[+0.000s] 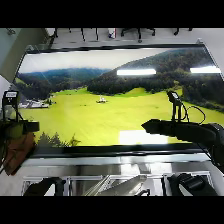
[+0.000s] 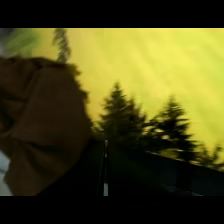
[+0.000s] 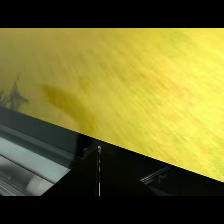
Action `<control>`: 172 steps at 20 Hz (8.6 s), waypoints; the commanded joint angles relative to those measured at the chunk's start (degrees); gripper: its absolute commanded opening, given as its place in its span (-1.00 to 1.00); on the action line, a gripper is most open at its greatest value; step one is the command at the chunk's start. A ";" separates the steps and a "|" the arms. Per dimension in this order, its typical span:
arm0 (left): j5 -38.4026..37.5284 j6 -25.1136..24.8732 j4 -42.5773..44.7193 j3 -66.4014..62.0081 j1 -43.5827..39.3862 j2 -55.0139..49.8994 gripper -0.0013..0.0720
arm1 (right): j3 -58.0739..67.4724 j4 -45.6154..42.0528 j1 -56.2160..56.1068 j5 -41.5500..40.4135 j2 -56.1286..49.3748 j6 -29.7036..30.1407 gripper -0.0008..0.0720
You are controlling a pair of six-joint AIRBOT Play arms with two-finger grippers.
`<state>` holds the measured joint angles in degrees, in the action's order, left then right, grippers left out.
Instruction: Fold the shirts.
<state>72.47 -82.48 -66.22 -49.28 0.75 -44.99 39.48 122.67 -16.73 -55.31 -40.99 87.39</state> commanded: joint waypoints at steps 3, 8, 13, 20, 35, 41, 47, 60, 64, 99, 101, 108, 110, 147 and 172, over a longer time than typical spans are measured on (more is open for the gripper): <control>-6.19 -0.13 3.58 -0.04 25.94 -18.99 0.98 | 0.00 0.13 -0.04 0.74 -2.62 -0.02 -0.69; -11.78 -1.70 3.17 -0.04 32.02 -29.42 0.98 | 0.00 0.15 -0.04 0.74 -6.38 -0.02 0.46; -17.73 -1.75 3.65 -1.16 32.02 -36.61 0.98 | 0.00 0.24 -0.04 0.72 -7.87 0.00 0.46; -7.96 -5.14 1.49 -11.30 31.71 -42.34 -0.93 | 0.02 2.56 -0.04 -0.76 -7.85 0.00 0.35; -2.40 -2.71 -28.28 -34.16 -24.81 -26.27 -0.92 | 9.40 -1.16 -0.02 -2.19 -2.58 0.79 -0.03; -3.65 1.68 -28.46 -34.18 -38.21 -40.94 0.58 | 9.40 -1.79 4.00 -6.71 -2.60 -1.29 0.18; 8.63 0.24 -28.24 -34.07 -29.40 -40.11 0.80 | 9.14 -2.27 17.62 -16.33 -2.64 1.33 0.73; -26.47 -6.64 -55.28 2.84 -19.12 -33.59 0.79 | -3.56 14.21 -6.32 9.16 -24.74 8.59 0.72; -26.64 -6.64 -54.93 -3.89 -19.52 -38.80 0.79 | 0.83 17.31 -11.47 12.57 -34.34 8.66 0.72; -16.90 -7.08 -47.34 -28.59 -24.28 -24.11 -0.92 | 27.08 15.98 4.87 -9.55 -22.43 12.92 -0.92; -19.82 -7.08 -47.69 -25.11 -24.28 -32.92 -0.92 | 19.65 15.98 3.96 -3.78 -29.90 13.66 -0.92; -24.65 -7.06 -52.00 -32.81 -23.89 -51.06 -0.92 | 22.99 16.11 5.81 2.93 -44.17 15.82 -0.81; -20.28 -7.04 -51.98 -37.44 -22.97 -51.93 -0.04 | 26.99 15.65 8.20 -3.23 -43.43 16.35 0.43; -49.09 16.28 -52.50 9.90 -48.65 -28.65 0.93 | 51.23 0.26 36.35 1.73 -45.22 16.26 -0.88; -40.50 12.61 -56.83 -9.60 -43.67 -48.83 -0.49 | 29.97 10.69 32.15 -31.61 -47.23 21.59 0.10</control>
<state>32.73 -69.65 -122.08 -58.78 -42.26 -92.33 73.34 132.75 16.75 -85.73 -89.86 108.73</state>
